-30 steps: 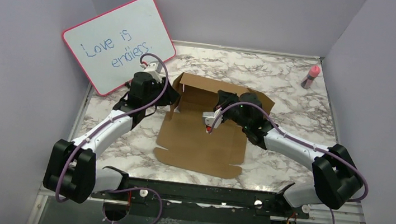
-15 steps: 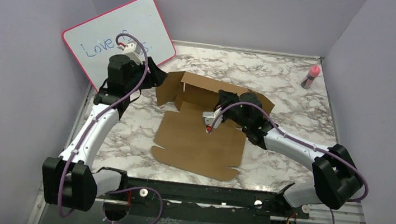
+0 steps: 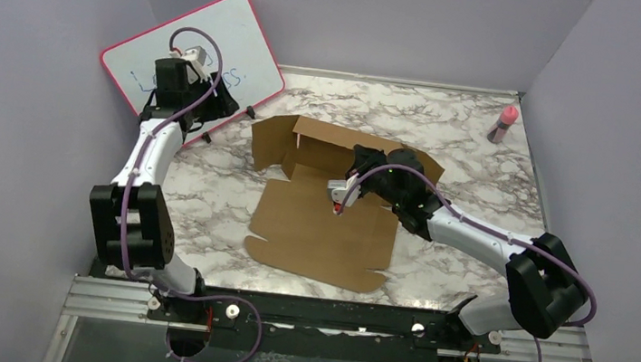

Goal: Fold the paper box

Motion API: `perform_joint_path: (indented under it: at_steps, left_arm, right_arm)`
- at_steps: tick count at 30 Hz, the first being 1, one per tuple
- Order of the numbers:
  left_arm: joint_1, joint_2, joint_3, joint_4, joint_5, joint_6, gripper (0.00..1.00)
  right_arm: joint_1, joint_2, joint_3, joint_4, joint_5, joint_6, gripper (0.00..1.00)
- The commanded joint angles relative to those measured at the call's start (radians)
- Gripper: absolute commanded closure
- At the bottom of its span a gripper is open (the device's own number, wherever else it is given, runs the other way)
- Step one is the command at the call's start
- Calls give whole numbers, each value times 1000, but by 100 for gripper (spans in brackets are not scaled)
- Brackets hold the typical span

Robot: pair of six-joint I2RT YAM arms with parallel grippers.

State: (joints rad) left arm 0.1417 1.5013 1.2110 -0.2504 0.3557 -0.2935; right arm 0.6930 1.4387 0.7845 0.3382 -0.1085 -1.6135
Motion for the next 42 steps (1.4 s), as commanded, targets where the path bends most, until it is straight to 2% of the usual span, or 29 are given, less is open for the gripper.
perform_joint_path:
  at_steps: [1, 4, 12, 23, 32, 42]
  left_arm:
    - [-4, 75, 33, 1, 182, 71, 39]
    - [-14, 117, 18, 35, 255, 65, 40]
    - [-84, 150, -17, 94, 297, 58, 42]
    - [-187, -14, -385, 512, 209, -162, 49]
    - [-301, -28, -456, 616, 121, -74, 49]
    - [-306, 2, -567, 906, 106, 42, 49]
  right_arm:
    - [8, 13, 20, -97, 10, 5, 95]
    - [8, 17, 24, -96, -1, 10, 95]
    - [13, 14, 22, -76, -19, 16, 95]
    - [16, 9, 35, -83, -30, 14, 95]
    - [20, -8, 34, -106, -44, 20, 95]
    - [33, -30, 51, -165, -32, 12, 95]
